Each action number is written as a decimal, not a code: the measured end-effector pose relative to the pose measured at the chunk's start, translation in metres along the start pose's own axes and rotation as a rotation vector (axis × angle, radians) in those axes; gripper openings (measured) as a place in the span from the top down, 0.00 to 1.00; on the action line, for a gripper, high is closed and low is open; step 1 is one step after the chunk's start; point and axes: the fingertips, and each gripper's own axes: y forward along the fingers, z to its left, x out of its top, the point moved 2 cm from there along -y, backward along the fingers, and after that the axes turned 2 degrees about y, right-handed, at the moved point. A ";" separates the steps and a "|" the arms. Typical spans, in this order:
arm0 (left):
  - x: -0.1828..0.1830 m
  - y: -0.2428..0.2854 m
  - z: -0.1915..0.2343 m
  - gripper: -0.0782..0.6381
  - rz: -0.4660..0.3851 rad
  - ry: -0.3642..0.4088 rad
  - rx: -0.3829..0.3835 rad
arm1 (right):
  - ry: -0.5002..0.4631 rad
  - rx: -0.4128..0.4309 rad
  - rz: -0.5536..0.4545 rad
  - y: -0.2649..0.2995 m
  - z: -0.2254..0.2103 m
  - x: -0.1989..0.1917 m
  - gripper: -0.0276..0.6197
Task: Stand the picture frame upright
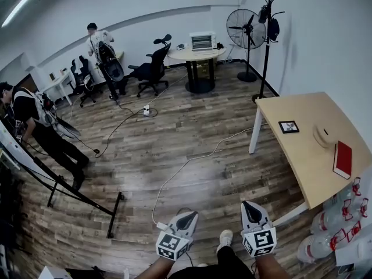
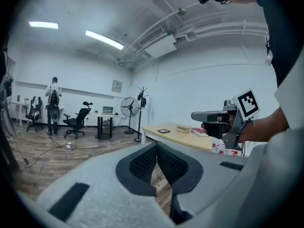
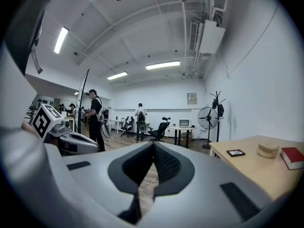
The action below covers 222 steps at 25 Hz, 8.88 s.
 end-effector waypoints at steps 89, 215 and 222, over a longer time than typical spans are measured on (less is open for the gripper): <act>0.209 0.809 0.144 0.88 0.009 0.108 -0.590 | 0.311 -0.663 0.076 0.362 -0.624 -0.007 0.94; 0.138 0.968 -0.073 0.88 0.282 0.386 -1.376 | 0.729 -1.570 0.143 0.137 -0.755 -0.141 0.85; 0.135 0.962 -0.084 0.88 0.266 0.469 -1.401 | 0.707 -1.557 0.182 0.116 -0.787 -0.157 0.85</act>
